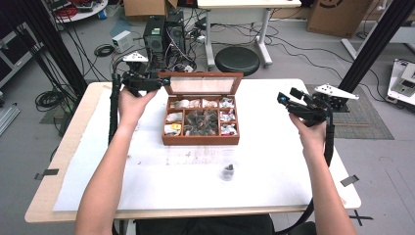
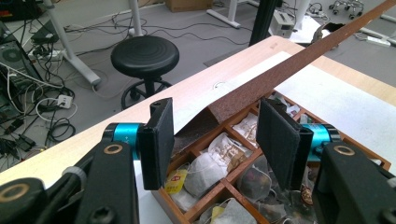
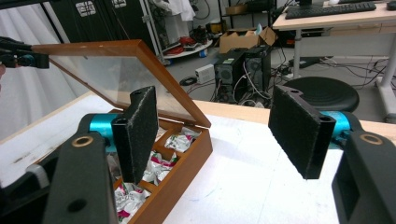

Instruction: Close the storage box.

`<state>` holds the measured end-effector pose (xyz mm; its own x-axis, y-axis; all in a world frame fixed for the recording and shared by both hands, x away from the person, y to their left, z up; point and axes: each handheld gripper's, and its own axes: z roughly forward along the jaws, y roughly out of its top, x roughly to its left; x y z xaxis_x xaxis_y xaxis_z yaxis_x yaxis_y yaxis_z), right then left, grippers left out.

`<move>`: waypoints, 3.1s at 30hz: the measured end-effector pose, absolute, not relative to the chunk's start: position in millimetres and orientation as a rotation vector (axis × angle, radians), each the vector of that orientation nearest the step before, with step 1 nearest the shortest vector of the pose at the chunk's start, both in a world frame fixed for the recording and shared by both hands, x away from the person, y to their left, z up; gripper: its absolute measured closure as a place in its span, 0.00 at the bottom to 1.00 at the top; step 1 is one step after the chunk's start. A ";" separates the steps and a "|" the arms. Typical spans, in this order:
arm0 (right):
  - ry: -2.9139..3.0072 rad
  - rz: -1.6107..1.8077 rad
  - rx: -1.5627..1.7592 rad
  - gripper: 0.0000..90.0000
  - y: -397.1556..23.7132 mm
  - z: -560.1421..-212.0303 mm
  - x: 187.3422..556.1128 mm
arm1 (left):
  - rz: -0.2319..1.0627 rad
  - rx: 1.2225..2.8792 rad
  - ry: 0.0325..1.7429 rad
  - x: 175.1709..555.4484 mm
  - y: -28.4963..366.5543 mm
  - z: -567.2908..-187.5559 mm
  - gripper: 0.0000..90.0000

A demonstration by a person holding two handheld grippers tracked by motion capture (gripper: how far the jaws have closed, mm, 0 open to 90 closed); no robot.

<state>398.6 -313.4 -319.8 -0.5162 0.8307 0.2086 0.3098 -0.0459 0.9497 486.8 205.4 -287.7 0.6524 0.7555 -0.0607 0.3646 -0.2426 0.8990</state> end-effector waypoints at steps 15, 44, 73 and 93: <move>1.796 1.596 1.212 0.38 -310.5 -320.8 401.4 | 0.485 1.849 0.894 473.0 204.7 -295.5 0.51; 1.799 1.588 1.215 0.38 -307.7 -322.5 404.1 | 0.403 1.822 1.026 441.7 201.1 -329.0 0.44; 1.800 1.572 1.229 0.38 -303.3 -324.1 405.0 | 0.351 1.809 1.053 416.5 202.3 -366.7 0.44; 1.811 1.559 1.227 0.38 -299.7 -325.3 406.3 | 0.382 1.828 1.004 397.3 199.9 -389.1 0.45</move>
<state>406.3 -299.7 -325.3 -0.5021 0.8397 0.2068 0.3290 -0.0357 0.9437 397.3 199.9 -389.1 0.6093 0.7750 -0.1676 0.4679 -0.1807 0.8651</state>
